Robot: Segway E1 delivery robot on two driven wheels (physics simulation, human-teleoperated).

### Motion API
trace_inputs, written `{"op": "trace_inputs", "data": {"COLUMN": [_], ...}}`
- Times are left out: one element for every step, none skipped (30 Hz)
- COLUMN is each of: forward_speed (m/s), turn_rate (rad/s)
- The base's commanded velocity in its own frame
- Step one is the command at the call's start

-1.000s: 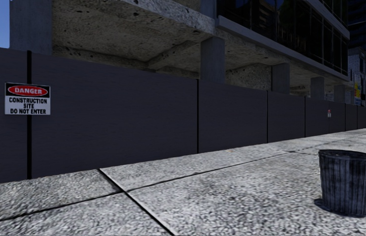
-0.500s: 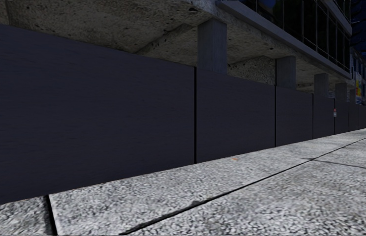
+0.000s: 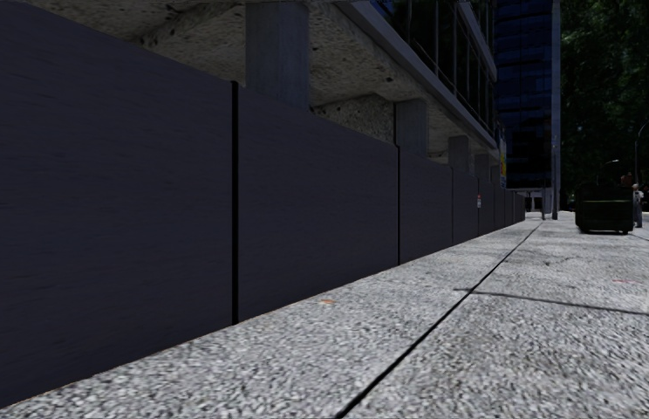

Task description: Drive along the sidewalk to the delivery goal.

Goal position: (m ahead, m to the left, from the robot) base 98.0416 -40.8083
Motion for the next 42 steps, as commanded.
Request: {"op": "trace_inputs", "data": {"forward_speed": [1.67,1.67,1.67,1.67,1.67,1.69,1.71,1.74,1.74,1.80,1.89,2.00,2.00,2.00,2.00,2.00,2.00,2.00,2.00,2.00,2.00,2.00,2.00,2.00,2.00,2.00,2.00,2.00,2.00,2.00,2.00,2.00,2.00,2.00,2.00,2.00,2.00,2.00,2.00,2.00,2.00,2.00], "turn_rate": [-0.72,-0.72,-0.72,-0.72,-0.72,-0.72,-0.72,-0.72,-0.72,-0.72,-0.72,-0.72,-0.72,-0.72,-0.72,-0.72,-0.72,-0.72,-0.67,-0.52,-0.52,-0.39,-0.21,-0.11,-0.11,-0.08,-0.06,-0.06,-0.06,-0.04,0.00,0.00,0.00,0.00,0.00,0.00,0.00,0.00,-0.03,-0.19,-0.19,-0.30]}}
